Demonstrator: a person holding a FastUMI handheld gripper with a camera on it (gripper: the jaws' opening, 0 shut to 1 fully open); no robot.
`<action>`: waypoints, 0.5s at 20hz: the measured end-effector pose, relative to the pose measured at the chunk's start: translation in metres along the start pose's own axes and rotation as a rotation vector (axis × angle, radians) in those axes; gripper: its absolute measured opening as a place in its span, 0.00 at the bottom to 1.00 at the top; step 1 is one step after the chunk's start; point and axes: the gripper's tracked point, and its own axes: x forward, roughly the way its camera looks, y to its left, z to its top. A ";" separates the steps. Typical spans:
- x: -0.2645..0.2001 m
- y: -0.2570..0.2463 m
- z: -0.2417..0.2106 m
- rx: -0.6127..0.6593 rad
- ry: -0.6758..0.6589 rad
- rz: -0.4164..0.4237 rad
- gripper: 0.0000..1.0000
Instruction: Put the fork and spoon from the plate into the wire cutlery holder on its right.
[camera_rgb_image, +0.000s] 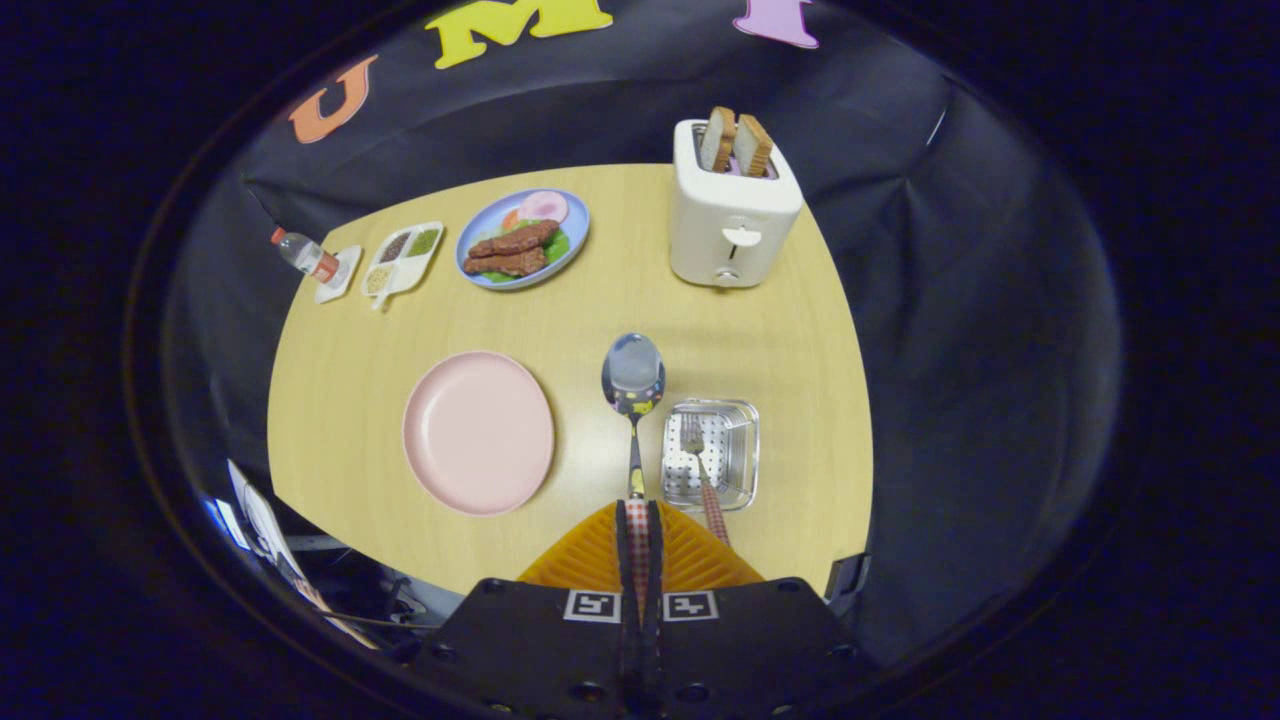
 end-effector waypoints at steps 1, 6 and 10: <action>0.000 -0.006 -0.002 0.008 0.019 -0.001 0.01; 0.008 -0.033 -0.019 0.062 0.130 0.017 0.01; 0.013 -0.040 -0.033 0.039 0.225 0.058 0.01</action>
